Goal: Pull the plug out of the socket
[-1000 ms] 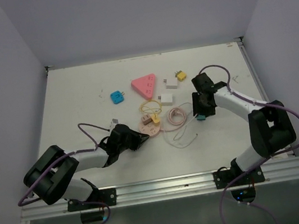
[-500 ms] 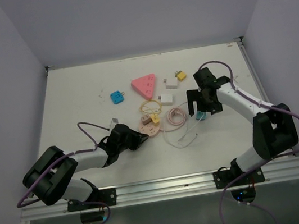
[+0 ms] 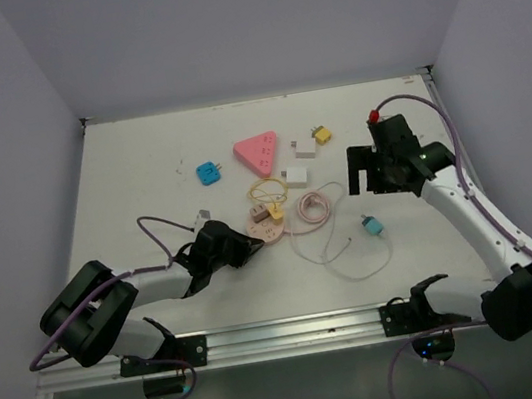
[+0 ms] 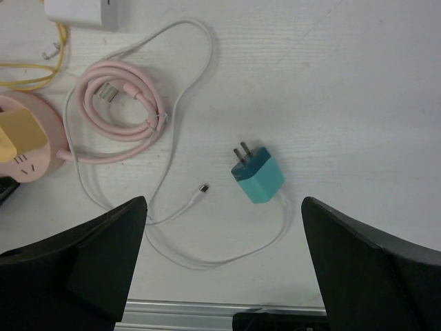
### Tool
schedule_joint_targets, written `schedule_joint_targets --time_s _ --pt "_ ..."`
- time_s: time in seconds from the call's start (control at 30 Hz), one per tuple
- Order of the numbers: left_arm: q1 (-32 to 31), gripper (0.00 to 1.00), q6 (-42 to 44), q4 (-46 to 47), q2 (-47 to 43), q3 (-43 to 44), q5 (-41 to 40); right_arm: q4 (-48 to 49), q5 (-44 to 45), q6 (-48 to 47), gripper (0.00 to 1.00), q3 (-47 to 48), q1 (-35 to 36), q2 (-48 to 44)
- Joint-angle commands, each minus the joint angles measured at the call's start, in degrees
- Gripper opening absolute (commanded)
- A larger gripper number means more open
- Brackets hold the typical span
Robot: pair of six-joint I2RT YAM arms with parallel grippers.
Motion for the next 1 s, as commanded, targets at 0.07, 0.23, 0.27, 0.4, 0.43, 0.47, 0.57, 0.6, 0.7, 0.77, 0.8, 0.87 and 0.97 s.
schedule_joint_targets --time_s 0.07,0.23,0.27,0.4,0.43,0.47,0.57,0.6,0.7,0.77,0.8,0.87,0.97 --pt "0.7 0.12 3.9 -14.2 2.2 -3.1 -3.7 -2.8 5.0 -0.2 0.99 -3.0 -0.1 -7.9" --pt "0.7 0.13 3.8 -14.2 1.8 -3.3 -3.7 0.8 3.8 -2.0 0.99 -4.5 -0.1 -15.1" --pt "0.7 0.13 3.8 -14.2 1.7 -3.3 -3.7 3.2 2.2 -2.7 0.99 -4.7 -0.1 -16.8" --pt "0.7 0.14 4.0 -14.6 1.0 -3.1 -3.4 10.0 -8.9 -3.3 0.98 -7.1 0.4 -17.2" --pt "0.7 0.14 4.0 -14.8 0.8 -3.0 -3.4 11.6 -11.4 -2.8 0.98 -7.7 1.0 -16.8" --pt "0.7 0.16 4.0 -15.2 0.2 -3.1 -3.4 14.7 -11.8 -2.5 0.98 -8.4 3.0 -15.7" --pt "0.7 0.22 4.5 -16.5 -2.0 -2.7 -3.4 19.9 -8.1 -2.1 0.98 -9.7 10.6 -13.2" --pt "0.7 0.25 4.8 -16.7 -2.9 -2.5 -3.6 21.1 -6.9 -2.6 0.98 -9.6 12.5 -10.7" --pt "0.7 0.32 6.3 -18.9 -6.4 -1.1 -5.1 26.6 -5.6 -2.8 0.96 -9.6 17.6 -6.1" --pt "0.7 0.39 7.7 -22.4 -8.6 0.1 -6.9 30.9 -4.5 -3.3 0.95 -9.5 20.5 -4.1" --pt "0.7 0.42 8.2 -23.3 -9.2 1.3 -7.6 32.2 -4.1 -3.9 0.94 -9.4 21.3 -3.1" --pt "0.7 0.5 9.6 -24.6 -10.8 2.4 -9.4 35.6 -2.9 -4.2 0.93 -9.6 23.2 0.5" --pt "0.9 0.55 12.1 -24.9 -11.5 4.1 -10.8 38.7 -2.5 -5.0 0.9 -9.0 25.5 4.9"
